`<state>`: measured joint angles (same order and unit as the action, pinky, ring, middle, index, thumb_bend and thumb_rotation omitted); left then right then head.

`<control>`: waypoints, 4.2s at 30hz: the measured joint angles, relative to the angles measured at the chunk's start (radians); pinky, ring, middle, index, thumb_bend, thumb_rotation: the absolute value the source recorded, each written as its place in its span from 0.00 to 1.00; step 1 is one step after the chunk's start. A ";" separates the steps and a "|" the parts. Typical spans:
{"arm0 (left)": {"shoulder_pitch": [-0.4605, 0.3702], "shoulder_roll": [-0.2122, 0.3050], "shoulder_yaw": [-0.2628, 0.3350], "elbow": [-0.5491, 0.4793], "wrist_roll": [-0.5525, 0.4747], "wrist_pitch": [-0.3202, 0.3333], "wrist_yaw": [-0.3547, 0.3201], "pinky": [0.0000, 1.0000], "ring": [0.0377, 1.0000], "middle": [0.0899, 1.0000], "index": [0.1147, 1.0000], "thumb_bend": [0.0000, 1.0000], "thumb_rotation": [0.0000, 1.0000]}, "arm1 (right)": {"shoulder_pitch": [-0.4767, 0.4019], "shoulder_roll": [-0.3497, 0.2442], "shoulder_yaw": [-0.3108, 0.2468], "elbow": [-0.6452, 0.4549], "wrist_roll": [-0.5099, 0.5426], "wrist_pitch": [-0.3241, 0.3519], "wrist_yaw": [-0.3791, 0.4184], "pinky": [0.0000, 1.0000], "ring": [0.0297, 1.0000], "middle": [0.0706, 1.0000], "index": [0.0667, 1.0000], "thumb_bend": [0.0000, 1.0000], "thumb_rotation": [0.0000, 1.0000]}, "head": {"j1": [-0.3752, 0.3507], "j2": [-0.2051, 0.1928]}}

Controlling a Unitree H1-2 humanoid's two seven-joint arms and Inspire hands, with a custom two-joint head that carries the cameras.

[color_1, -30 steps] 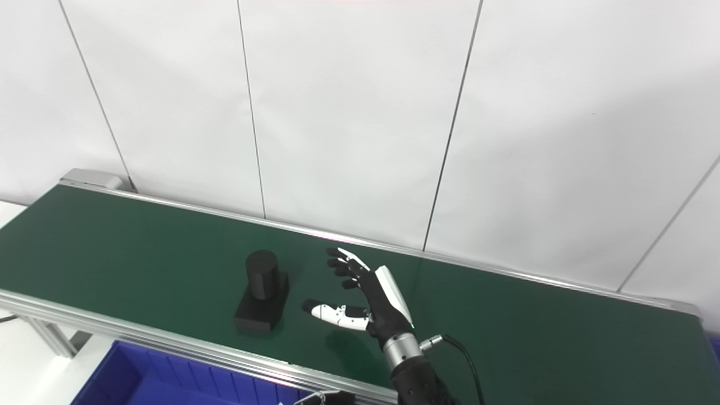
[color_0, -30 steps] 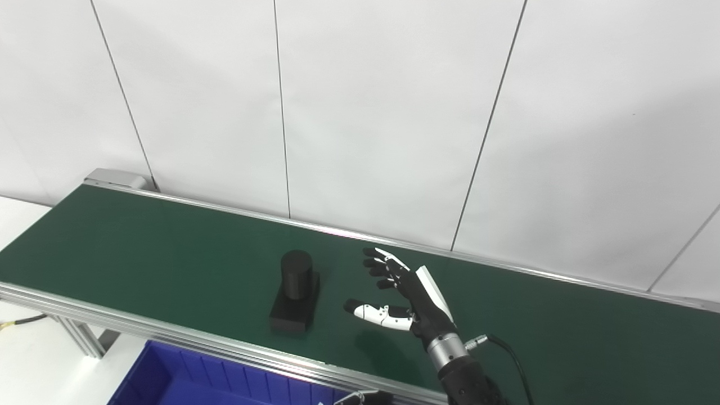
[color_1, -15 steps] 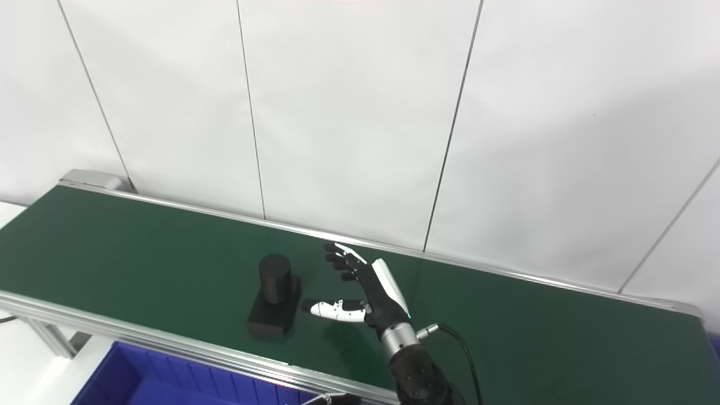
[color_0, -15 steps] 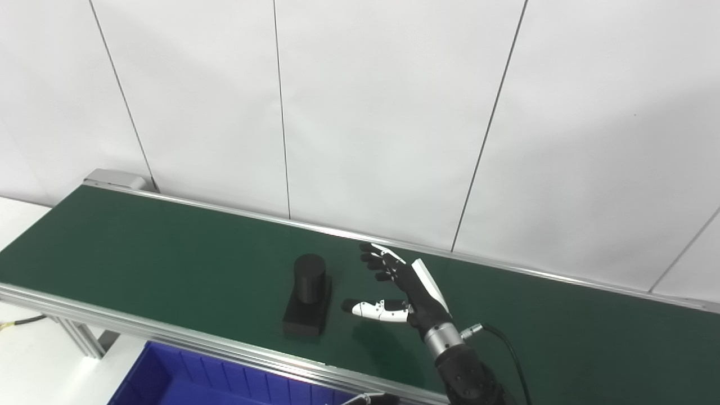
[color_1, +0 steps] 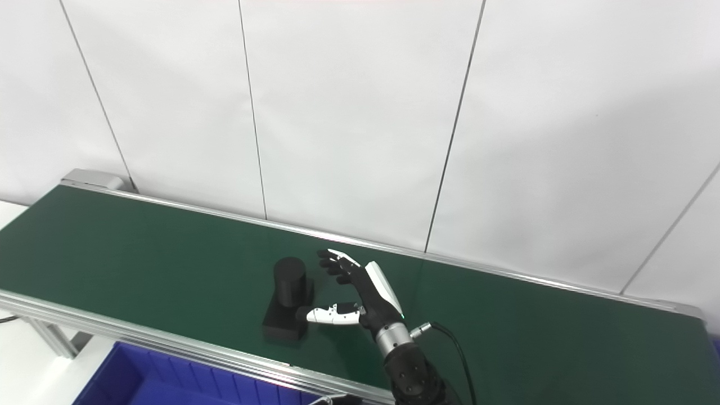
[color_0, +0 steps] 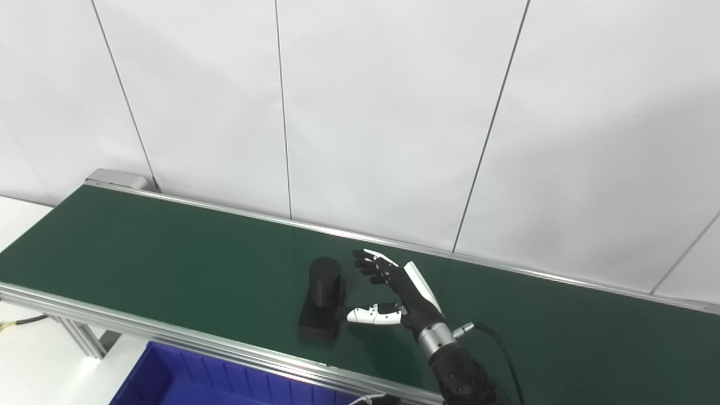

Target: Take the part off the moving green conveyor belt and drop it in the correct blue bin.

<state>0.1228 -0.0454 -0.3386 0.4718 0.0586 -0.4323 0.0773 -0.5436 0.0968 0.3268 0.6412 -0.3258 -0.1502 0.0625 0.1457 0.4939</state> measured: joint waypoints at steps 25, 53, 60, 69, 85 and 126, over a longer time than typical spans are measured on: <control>0.021 0.003 -0.039 -0.029 0.003 0.000 0.045 0.62 0.68 0.72 0.74 0.73 0.58 | -0.029 0.033 -0.001 0.121 -0.017 -0.058 -0.091 0.59 0.65 0.68 0.69 0.69 0.00 | 0.009 0.017; 0.025 0.005 -0.042 -0.039 0.000 0.000 0.048 0.63 0.68 0.72 0.74 0.74 0.60 | -0.026 0.049 -0.022 0.145 -0.033 -0.125 -0.217 0.46 0.44 0.49 0.43 0.52 0.00 | 0.002 0.025; 0.025 0.005 -0.041 -0.040 -0.001 0.000 0.047 0.64 0.69 0.72 0.73 0.74 0.60 | -0.011 0.046 -0.029 0.095 -0.018 -0.128 -0.217 0.47 0.45 0.48 0.43 0.52 0.00 | -0.025 0.025; 0.025 0.006 -0.020 -0.042 -0.024 0.000 0.000 0.64 0.69 0.72 0.74 0.74 0.63 | 0.077 0.016 -0.074 -0.148 -0.003 -0.116 -0.210 0.45 0.45 0.48 0.43 0.52 0.00 | -0.069 0.020; 0.031 0.021 0.032 -0.067 -0.033 0.000 -0.073 0.66 0.73 0.74 0.75 0.72 0.67 | 0.175 -0.037 -0.194 -0.534 0.042 0.045 -0.171 0.46 0.45 0.47 0.43 0.52 0.00 | -0.147 0.028; 0.044 0.071 0.251 -0.178 -0.110 0.000 -0.318 0.68 0.73 0.73 0.77 0.72 0.74 | 0.552 -0.047 -0.198 -1.158 -0.046 0.253 -0.106 0.43 0.44 0.46 0.45 0.52 0.00 | -0.400 0.291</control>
<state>0.1668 0.0252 -0.0880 0.2936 -0.0518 -0.4323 -0.2402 0.0080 0.0493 0.1287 -0.5173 -0.3715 0.1028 -0.0431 -0.2546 0.7853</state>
